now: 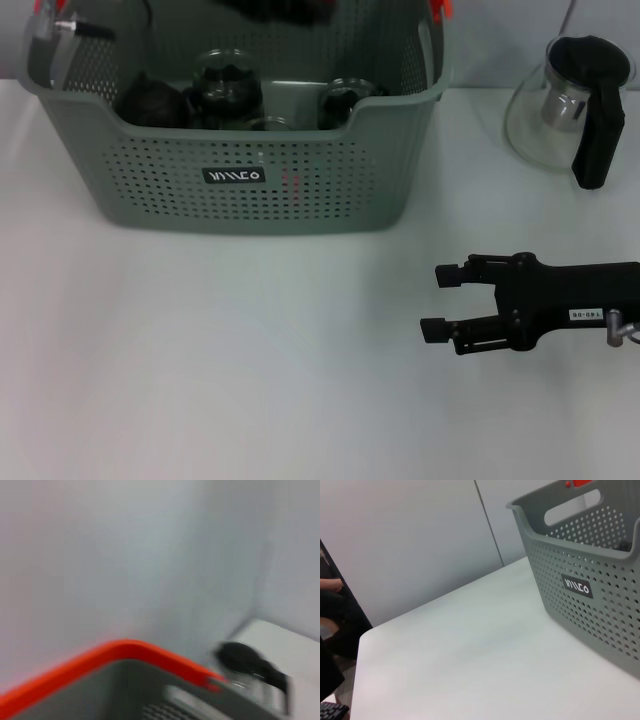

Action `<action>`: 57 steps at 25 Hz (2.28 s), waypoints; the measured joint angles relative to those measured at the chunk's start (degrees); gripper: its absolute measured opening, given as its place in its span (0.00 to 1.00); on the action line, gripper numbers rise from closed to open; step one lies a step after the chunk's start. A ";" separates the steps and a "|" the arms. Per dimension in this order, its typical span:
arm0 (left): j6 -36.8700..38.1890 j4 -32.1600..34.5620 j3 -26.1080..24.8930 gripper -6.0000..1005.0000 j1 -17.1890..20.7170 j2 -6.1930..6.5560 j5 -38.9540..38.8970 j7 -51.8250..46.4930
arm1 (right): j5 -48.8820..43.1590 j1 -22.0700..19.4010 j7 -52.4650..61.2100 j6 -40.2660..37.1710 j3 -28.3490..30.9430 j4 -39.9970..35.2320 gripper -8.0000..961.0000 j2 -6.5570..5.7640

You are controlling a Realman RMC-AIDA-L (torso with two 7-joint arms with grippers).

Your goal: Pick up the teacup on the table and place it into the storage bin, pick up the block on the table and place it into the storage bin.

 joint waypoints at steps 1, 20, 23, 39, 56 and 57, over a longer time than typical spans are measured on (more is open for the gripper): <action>-2.39 -2.43 -0.04 0.67 -0.48 0.55 0.01 0.01 | -0.02 0.00 0.00 0.00 0.00 0.09 0.95 0.00; -13.67 -10.67 0.01 0.90 -0.58 1.94 1.70 1.04 | -0.27 0.00 0.00 0.01 0.01 0.36 0.95 0.00; -3.69 -5.06 -0.07 0.92 1.72 1.20 -2.37 3.45 | -0.26 -0.05 0.00 -0.14 0.00 0.33 0.95 0.00; 30.04 -4.66 -9.16 0.95 17.23 -3.96 -14.49 34.91 | 0.09 0.10 -5.97 -7.93 5.78 -0.24 0.95 -0.17; 13.37 -25.48 -8.97 0.95 17.28 -4.18 -6.71 45.85 | -4.09 3.13 -7.49 -2.95 5.70 -2.01 0.95 -0.01; 13.09 -25.80 -8.95 0.95 17.23 -4.15 -6.70 45.96 | -4.19 3.14 -7.50 -2.90 5.61 -2.01 0.95 0.01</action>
